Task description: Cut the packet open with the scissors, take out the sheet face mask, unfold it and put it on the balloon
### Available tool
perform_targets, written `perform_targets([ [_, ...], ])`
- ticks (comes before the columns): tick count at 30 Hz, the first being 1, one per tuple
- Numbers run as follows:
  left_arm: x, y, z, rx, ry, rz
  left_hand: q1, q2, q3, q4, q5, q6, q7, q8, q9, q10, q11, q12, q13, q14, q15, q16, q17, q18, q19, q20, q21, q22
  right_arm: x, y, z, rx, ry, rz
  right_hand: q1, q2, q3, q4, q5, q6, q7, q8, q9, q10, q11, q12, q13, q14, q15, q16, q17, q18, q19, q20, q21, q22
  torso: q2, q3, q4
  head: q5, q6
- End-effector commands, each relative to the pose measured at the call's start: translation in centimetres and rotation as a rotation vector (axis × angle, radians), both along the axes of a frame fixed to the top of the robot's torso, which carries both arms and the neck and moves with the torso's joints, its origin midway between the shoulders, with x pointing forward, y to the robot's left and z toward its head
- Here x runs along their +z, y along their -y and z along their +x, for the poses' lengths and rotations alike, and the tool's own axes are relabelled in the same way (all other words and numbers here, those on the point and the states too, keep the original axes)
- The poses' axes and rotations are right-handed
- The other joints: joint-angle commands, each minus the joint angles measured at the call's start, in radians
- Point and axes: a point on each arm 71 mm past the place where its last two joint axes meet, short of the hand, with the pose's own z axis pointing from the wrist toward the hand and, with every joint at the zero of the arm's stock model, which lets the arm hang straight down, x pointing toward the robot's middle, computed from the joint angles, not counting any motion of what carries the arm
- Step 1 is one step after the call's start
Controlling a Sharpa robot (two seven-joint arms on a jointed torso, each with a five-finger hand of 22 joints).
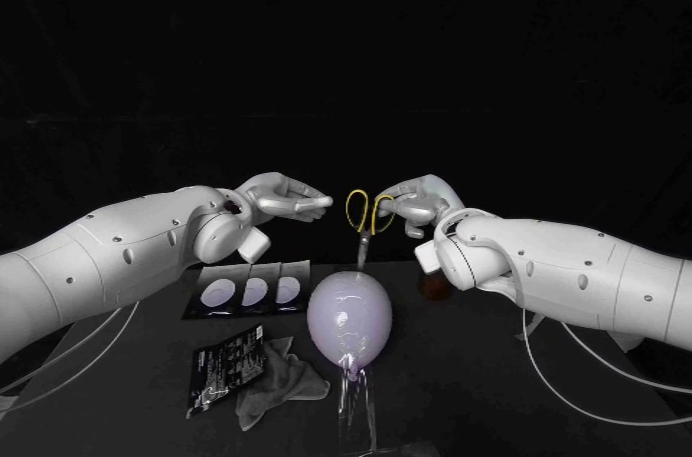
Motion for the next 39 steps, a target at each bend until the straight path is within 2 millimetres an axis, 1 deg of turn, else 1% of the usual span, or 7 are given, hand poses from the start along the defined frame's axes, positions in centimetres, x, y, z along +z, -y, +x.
perform_targets([
  [1,0.7,-0.8,0.6,0.107,0.063,-0.064,-0.013,-0.009,-0.023,0.002,-0.001,-0.002,0.1,0.006,-0.002,-0.01,0.004,0.003,-0.001,-0.011,0.001,-0.003,-0.004,-0.014,-0.01,-0.001,-0.005,-0.001,0.6,0.6,0.7,-0.014,0.03,-0.013,-0.004,0.007,0.015,-0.008,0.007,-0.006,-0.004,0.002,0.003,0.061,-0.054,-0.007,0.001,0.05,-0.007,0.006,0.002,-0.008,-0.001,-0.006,0.005,0.145,0.0,0.0001,-0.0002,-0.005,0.001],
  [5,1.0,-2.0,1.1,0.173,0.087,-0.097,-0.032,-0.009,-0.043,0.002,0.0,0.0,0.101,0.008,-0.004,-0.01,0.004,0.005,0.0,-0.012,0.001,0.004,-0.006,-0.013,-0.006,-0.001,-0.005,0.001,1.3,1.7,1.7,-0.044,0.057,-0.036,-0.006,0.007,0.017,-0.01,0.006,-0.006,-0.004,0.003,0.004,0.061,-0.054,-0.007,0.002,0.05,-0.007,0.007,0.004,-0.009,0.0,-0.006,0.009,0.147,0.001,0.0007,0.0,-0.009,0.002],
  [12,1.2,-4.5,1.5,0.263,0.111,-0.13,-0.023,0.038,-0.004,-0.001,-0.002,0.028,0.099,0.026,-0.004,0.017,-0.002,0.024,0.002,0.019,-0.008,0.036,-0.006,-0.004,0.052,-0.003,0.013,0.008,4.2,4.9,3.5,-0.141,0.134,-0.055,-0.008,0.006,0.022,-0.015,0.006,-0.006,-0.005,0.006,0.008,0.064,-0.055,-0.007,0.004,0.051,-0.008,0.009,0.009,-0.01,0.003,-0.006,0.018,0.15,0.0,0.0008,-0.0001,-0.022,0.001],
  [20,1.1,-5.7,1.4,0.282,0.111,-0.14,-0.011,0.059,0.014,-0.003,-0.003,0.037,0.097,0.031,-0.008,0.026,-0.005,0.03,0.001,0.029,-0.011,0.051,-0.009,0.001,0.084,-0.004,0.022,0.011,6.6,8.0,4.2,-0.203,0.175,-0.073,-0.01,0.005,0.025,-0.019,0.006,-0.007,-0.005,0.007,0.01,0.065,-0.055,-0.008,0.004,0.052,-0.008,0.01,0.011,-0.011,0.003,-0.007,0.02,0.151,-0.002,0.0006,-0.0023,-0.024,0.0],
  [24,1.0,-5.9,1.1,0.275,0.111,-0.147,-0.004,0.066,0.019,-0.003,-0.003,0.047,0.093,0.036,-0.011,0.035,-0.01,0.036,0.0,0.061,-0.02,0.075,-0.009,0.027,0.237,-0.008,0.073,0.031,6.9,9.1,4.3,-0.213,0.173,-0.088,-0.011,0.004,0.025,-0.02,0.006,-0.007,-0.005,0.007,0.011,0.064,-0.055,-0.009,0.004,0.052,-0.008,0.01,0.011,-0.011,0.003,-0.007,0.02,0.151,-0.002,0.0011,-0.0015,-0.027,0.001],
  [28,0.9,-6.2,0.7,0.266,0.113,-0.16,0.013,0.088,0.024,-0.005,-0.002,0.081,0.072,0.054,-0.013,0.073,-0.033,0.054,0.002,0.166,-0.052,0.137,0.005,0.092,0.343,-0.011,0.127,0.048,7.0,10.0,4.4,-0.222,0.168,-0.105,-0.011,0.004,0.025,-0.02,0.006,-0.007,-0.005,0.007,0.011,0.064,-0.055,-0.009,0.004,0.052,-0.008,0.01,0.011,-0.011,0.003,-0.007,0.02,0.151,-0.001,0.0015,-0.0009,-0.038,0.002],
  [39,0.2,-6.9,-0.5,0.259,0.102,-0.188,0.031,0.101,0.026,-0.007,-0.003,0.1,0.066,0.062,-0.017,0.095,-0.04,0.059,0.001,0.194,-0.061,0.152,0.006,0.106,0.368,-0.009,0.135,0.046,5.4,11.3,4.3,-0.236,0.128,-0.151,-0.012,0.003,0.026,-0.022,0.006,-0.008,-0.005,0.008,0.012,0.064,-0.055,-0.01,0.005,0.051,-0.008,0.01,0.01,-0.01,0.002,-0.007,0.015,0.15,0.001,0.0,-0.0001,-0.057,-0.009],
])
